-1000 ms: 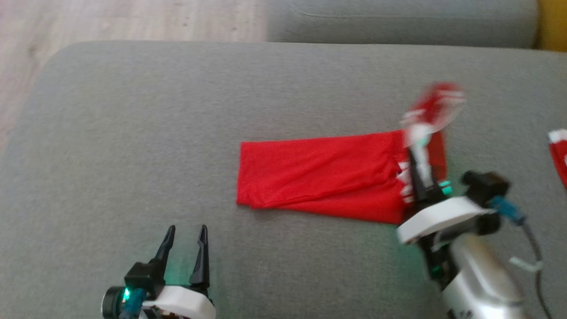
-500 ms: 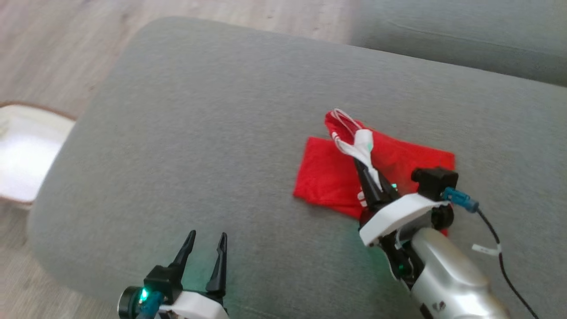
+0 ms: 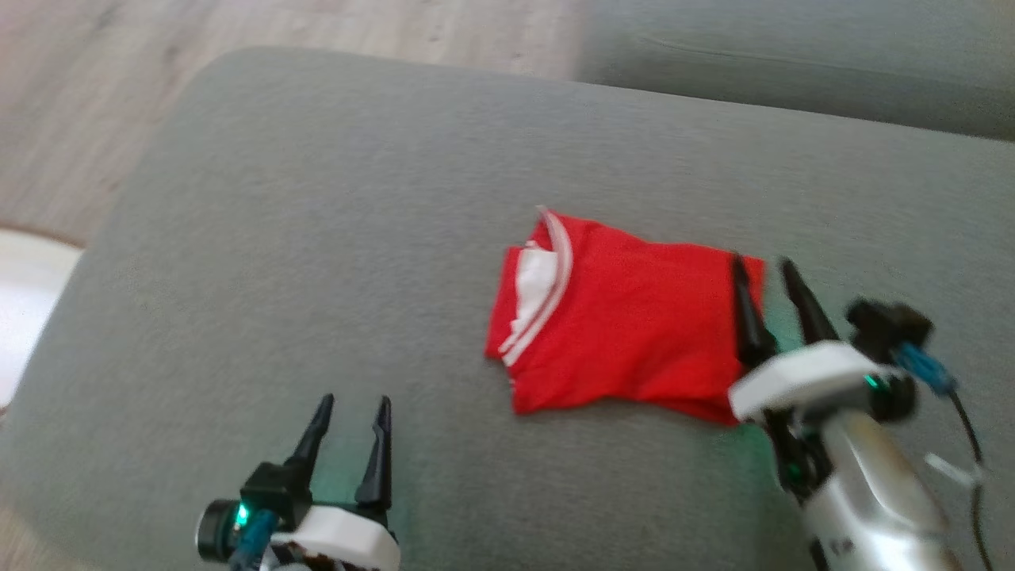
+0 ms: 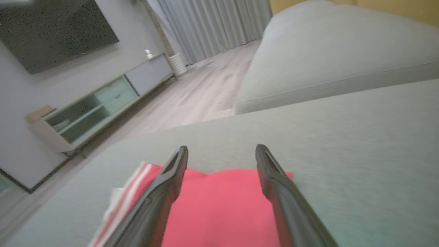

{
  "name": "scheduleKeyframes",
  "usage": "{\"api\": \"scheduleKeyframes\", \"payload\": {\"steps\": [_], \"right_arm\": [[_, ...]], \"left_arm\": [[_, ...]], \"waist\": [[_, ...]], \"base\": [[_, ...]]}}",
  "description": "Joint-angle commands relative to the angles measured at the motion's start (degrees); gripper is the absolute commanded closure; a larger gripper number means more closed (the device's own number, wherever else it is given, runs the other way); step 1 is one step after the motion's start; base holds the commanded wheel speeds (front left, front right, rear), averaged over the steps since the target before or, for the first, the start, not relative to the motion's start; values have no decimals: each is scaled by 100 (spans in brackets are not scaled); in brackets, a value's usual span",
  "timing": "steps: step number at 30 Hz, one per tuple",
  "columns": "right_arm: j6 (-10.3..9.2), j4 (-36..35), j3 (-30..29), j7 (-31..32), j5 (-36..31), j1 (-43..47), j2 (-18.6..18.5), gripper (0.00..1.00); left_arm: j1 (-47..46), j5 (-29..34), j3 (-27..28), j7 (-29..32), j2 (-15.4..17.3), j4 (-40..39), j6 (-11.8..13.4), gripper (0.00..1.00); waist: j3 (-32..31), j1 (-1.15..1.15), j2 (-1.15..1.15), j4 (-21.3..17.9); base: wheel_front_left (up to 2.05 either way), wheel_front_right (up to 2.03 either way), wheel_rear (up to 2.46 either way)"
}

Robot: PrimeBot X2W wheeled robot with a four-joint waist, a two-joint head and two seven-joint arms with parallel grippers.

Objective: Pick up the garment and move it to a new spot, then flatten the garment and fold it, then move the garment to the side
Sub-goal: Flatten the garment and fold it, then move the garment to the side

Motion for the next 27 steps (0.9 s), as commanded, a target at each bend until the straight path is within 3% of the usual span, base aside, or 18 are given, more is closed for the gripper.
{"api": "scheduleKeyframes", "payload": {"steps": [1,4,11,18,27], "right_arm": [[39,-217,-190,-77,-354,168,52,0],[39,-326,-628,-77,-897,435,64,0],[39,-479,-891,-77,-1551,996,86,0],[39,-564,-725,-77,-1400,1513,90,0],[39,-636,-568,-77,-1314,1428,91,0]], "left_arm": [[-304,64,256,-47,15,-205,41,0],[-328,126,393,-47,15,-279,72,0],[-119,281,626,-47,15,-474,93,0],[418,346,673,-47,15,-745,116,0],[455,375,637,-47,15,-774,106,0]], "waist": [[-61,0,0,-406],[-105,0,0,-677],[-305,0,0,-933],[-496,0,0,-982],[-463,0,0,-929]], "base": [[0,0,0],[0,0,0],[0,0,0],[0,0,0],[0,0,0]]}}
